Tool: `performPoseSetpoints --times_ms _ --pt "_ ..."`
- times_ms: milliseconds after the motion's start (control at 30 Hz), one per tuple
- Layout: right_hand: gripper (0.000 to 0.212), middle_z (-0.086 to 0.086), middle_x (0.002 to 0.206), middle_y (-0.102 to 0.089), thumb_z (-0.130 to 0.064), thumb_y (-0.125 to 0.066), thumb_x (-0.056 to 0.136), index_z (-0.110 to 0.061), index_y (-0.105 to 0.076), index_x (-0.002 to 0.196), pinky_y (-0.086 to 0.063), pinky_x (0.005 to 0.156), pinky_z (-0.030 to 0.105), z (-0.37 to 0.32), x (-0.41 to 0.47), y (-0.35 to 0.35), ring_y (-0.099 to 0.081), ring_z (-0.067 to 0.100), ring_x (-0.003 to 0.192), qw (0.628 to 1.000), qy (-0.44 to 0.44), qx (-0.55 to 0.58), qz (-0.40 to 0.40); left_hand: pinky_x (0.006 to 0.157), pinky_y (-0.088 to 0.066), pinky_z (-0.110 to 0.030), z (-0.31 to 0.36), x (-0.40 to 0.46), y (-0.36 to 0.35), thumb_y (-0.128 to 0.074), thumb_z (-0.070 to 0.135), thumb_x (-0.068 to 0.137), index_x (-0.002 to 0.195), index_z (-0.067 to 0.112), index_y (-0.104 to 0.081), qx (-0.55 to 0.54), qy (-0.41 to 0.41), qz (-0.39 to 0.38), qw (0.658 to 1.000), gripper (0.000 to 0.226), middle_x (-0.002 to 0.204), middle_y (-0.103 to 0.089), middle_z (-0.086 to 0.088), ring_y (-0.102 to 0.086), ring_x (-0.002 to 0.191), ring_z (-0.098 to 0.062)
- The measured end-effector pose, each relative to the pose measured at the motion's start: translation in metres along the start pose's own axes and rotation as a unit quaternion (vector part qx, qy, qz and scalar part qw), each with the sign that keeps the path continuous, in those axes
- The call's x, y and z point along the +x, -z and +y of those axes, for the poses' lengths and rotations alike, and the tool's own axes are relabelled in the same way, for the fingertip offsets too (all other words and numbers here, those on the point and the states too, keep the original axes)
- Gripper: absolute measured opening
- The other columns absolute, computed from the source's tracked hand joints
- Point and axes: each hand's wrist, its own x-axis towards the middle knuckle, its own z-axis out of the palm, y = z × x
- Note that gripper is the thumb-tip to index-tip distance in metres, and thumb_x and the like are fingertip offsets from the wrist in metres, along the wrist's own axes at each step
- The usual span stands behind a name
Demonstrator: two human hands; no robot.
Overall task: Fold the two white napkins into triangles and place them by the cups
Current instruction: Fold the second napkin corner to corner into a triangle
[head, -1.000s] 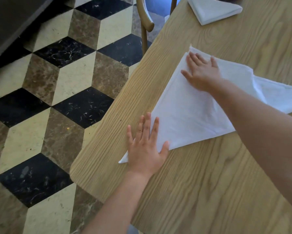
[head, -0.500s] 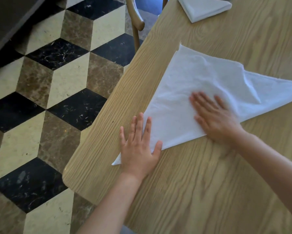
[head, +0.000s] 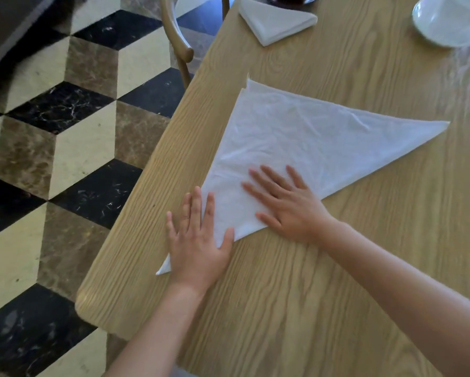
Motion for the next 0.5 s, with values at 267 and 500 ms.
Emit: performPoseSetpoints --times_ms 267,500 --pt "0.071 -0.007 0.158 0.008 -0.070 -0.009 0.081 -0.042 0.002 0.146 0.008 0.116 0.038 0.113 -0.033 -0.004 0.012 0.009 0.143 0.957 -0.284 0.050 0.031 0.113 -0.008 -0.053 -0.002 0.000 0.004 -0.022 0.057 0.087 0.150 0.020 -0.014 0.007 -0.011 -0.006 1.000 0.073 0.158 -0.009 -0.006 -0.007 0.144 -0.020" --pt "0.067 -0.005 0.158 0.006 -0.067 -0.018 0.086 -0.042 0.000 0.146 0.003 0.117 0.040 0.106 -0.051 -0.008 0.009 0.012 0.144 0.935 -0.340 0.085 0.055 0.114 0.004 -0.049 -0.007 0.000 0.009 -0.013 0.061 0.085 0.149 0.026 -0.001 0.013 -0.042 -0.031 0.999 0.074 0.158 0.004 -0.002 0.005 0.144 -0.016"
